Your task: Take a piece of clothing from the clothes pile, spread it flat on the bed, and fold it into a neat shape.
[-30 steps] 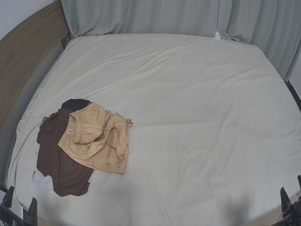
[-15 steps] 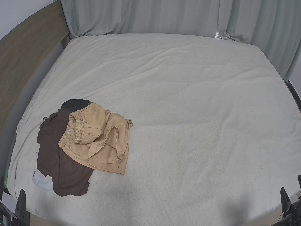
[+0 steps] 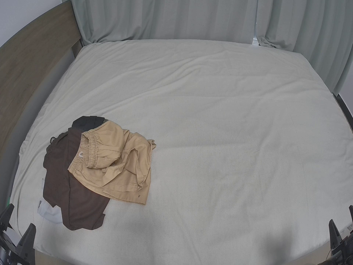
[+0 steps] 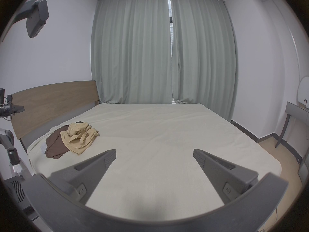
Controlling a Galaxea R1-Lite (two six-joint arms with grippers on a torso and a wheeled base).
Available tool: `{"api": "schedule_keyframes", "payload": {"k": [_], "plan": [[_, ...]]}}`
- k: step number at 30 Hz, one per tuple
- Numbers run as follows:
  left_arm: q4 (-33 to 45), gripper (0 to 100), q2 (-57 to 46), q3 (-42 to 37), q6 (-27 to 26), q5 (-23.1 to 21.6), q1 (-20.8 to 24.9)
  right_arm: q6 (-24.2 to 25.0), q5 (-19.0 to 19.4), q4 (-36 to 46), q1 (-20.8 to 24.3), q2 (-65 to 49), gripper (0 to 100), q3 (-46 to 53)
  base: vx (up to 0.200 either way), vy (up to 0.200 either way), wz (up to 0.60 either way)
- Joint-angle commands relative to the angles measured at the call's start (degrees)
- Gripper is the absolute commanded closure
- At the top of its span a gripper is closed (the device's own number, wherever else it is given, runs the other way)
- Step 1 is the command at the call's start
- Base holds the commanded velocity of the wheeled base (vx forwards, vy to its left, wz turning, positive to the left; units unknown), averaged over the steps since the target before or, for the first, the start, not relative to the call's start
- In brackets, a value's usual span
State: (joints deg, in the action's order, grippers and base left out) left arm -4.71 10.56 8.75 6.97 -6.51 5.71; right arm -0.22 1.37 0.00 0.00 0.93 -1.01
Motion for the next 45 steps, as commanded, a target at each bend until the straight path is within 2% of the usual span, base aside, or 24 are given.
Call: {"api": "schedule_keyframes", "payload": {"k": [1, 10, 19, 24, 30, 32, 36, 40, 45], "plan": [[0.0, 0, 6.8, 2.3, 3.2, -1.3, 2.6, 0.0, 0.0, 0.0, 0.0, -0.9, 0, 1.0, 0.0, 0.0, 0.0], [-0.9, 0, 16.8, 5.0, 7.4, -3.4, 4.1, 0.0, 0.0, 0.0, 0.0, -0.9, 0, 1.0, 0.0, 0.0, 0.0], [-1.1, 0, 25.8, 9.2, 7.4, -8.9, 4.1, 0.0, 0.0, 0.0, 0.0, -0.9, 0, 1.0, 0.0, 0.0, 0.0], [-1.1, 0, 29.1, 11.6, 7.3, -13.4, 3.6, 0.0, 0.0, 0.0, 0.0, -0.9, 0, 1.0, 0.0, 0.0, 0.0], [-2.0, 0, 31.9, 11.7, 6.7, -14.4, 3.6, 0.0, 0.0, 0.0, 0.0, -0.9, 0, 1.0, 0.0, 0.0, 0.0], [-5.1, 0, 34.3, 11.7, 6.8, -15.6, 3.4, 0.0, 0.0, 0.0, 0.0, -0.9, 0, 1.0, 0.0, 0.0, 0.0], [-8.8, 0, 38.2, 11.7, 6.7, -17.4, 0.7, 0.0, 0.0, 0.1, 0.0, -0.9, 0, 1.0, 0.0, 0.0, 0.0], [-12.2, 0, 42.4, 12.3, 6.5, -21.4, -3.3, -0.1, 0.0, 0.0, 0.1, -0.9, 0, 1.0, 0.0, 0.0, 0.0], [-14.5, 0, 46.4, 12.5, 3.3, -26.2, -7.6, -0.1, 0.0, 0.0, 0.1, -0.9, 0, 1.0, 0.0, 0.0, 0.0]]}}
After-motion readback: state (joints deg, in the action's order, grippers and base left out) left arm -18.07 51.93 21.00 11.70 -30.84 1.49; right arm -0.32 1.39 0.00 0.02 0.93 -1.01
